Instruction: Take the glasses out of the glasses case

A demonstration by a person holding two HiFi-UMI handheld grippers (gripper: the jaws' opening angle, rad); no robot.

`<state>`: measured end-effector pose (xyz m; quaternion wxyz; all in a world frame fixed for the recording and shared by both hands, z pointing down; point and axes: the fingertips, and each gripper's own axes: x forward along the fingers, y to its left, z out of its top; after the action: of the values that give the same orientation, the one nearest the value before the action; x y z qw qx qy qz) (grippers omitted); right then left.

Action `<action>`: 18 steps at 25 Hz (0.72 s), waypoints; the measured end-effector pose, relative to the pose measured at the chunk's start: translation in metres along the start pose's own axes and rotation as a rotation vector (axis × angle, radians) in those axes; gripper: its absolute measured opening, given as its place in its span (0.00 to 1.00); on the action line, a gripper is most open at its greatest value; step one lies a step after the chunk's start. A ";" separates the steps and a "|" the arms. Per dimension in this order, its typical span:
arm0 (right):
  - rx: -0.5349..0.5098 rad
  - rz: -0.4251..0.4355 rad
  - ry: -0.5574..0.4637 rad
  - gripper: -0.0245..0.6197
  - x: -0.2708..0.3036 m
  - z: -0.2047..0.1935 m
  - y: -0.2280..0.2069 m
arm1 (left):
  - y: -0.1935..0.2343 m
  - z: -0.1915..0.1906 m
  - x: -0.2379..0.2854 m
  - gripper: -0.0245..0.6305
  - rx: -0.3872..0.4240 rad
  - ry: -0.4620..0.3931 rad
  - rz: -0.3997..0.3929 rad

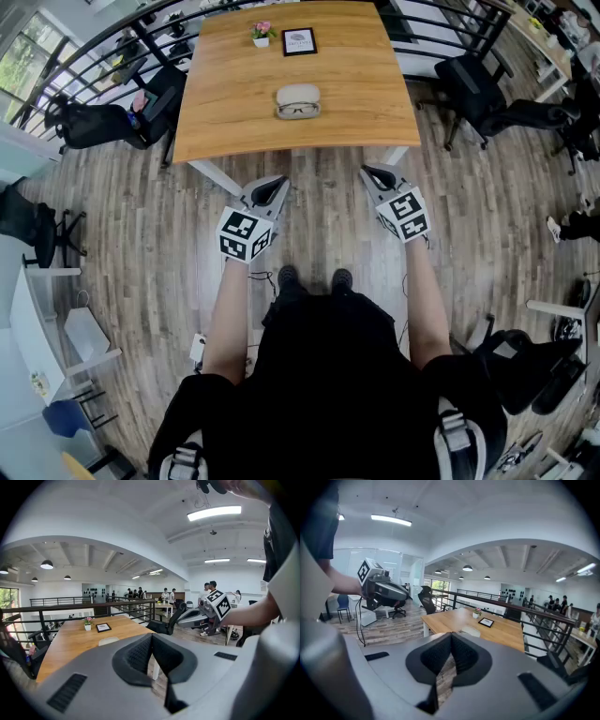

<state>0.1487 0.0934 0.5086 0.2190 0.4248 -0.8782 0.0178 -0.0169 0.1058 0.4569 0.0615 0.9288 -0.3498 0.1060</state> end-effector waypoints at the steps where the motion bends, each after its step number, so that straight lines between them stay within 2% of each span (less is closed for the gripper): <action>1: 0.001 0.006 -0.004 0.04 -0.001 -0.001 0.000 | -0.003 0.000 0.001 0.07 0.002 0.002 0.005; 10: -0.011 0.055 -0.013 0.04 -0.006 -0.007 -0.007 | -0.021 0.000 0.018 0.07 -0.006 0.010 0.033; 18: -0.020 0.063 -0.021 0.05 -0.005 -0.010 -0.016 | -0.026 0.004 0.023 0.07 0.001 0.004 0.054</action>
<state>0.1671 0.0894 0.5132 0.2133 0.3949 -0.8936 0.0112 0.0179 0.1098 0.4573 0.0587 0.9188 -0.3746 0.1095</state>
